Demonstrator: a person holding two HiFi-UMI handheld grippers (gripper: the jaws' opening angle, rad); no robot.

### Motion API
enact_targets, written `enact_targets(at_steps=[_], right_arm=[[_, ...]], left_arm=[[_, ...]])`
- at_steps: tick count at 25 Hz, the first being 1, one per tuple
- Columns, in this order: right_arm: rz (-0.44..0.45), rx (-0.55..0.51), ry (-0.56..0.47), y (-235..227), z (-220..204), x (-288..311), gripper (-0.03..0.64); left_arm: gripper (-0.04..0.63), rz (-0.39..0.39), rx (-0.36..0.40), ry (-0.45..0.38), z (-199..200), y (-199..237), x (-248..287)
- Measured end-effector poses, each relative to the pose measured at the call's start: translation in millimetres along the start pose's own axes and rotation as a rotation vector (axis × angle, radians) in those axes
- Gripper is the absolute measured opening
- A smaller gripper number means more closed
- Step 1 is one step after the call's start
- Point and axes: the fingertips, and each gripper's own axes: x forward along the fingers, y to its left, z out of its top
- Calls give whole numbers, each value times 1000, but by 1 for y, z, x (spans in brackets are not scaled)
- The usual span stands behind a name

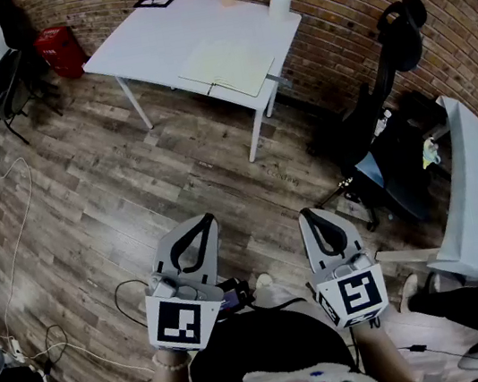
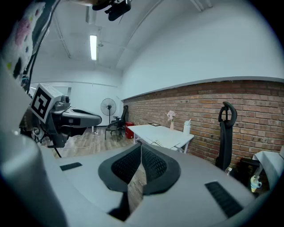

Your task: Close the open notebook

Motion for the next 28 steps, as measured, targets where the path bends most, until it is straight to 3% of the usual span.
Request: enact_targets(at_steps=[15,20,28], right_arm=[[23,10,-9,-6,0,2,34],[-14,34,-10,-19,-3,1,34],[37,5,-36,-25,-2,-1,35]], left_arm=[[15,60,-5,-8,5,3,-1],[14,72,2,-12,9,-3,1],[14,123,14,-18,13,-12,2]])
